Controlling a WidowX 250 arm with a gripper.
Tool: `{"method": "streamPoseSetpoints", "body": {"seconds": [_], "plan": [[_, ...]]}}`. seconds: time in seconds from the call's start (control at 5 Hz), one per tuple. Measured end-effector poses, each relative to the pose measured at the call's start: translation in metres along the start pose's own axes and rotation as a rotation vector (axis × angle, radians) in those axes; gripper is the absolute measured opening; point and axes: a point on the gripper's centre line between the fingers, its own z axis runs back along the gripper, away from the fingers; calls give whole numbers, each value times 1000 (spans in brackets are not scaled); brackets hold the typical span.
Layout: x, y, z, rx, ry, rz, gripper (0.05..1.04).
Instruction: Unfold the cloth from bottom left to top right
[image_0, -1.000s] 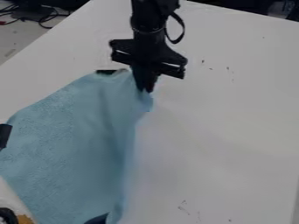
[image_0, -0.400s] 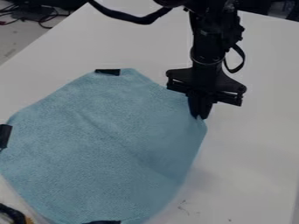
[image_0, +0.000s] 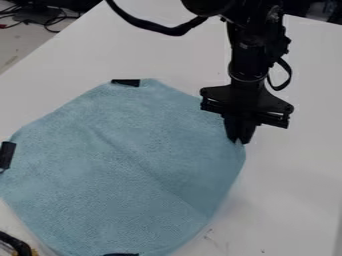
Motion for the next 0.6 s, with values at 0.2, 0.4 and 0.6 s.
{"method": "streamPoseSetpoints", "body": {"seconds": [0.2, 0.4, 0.6], "plan": [[5, 0, 4, 31, 12, -5, 473], [3, -3, 7, 70, 19, -5, 782], [4, -3, 9, 92, 11, -4, 999]]}}
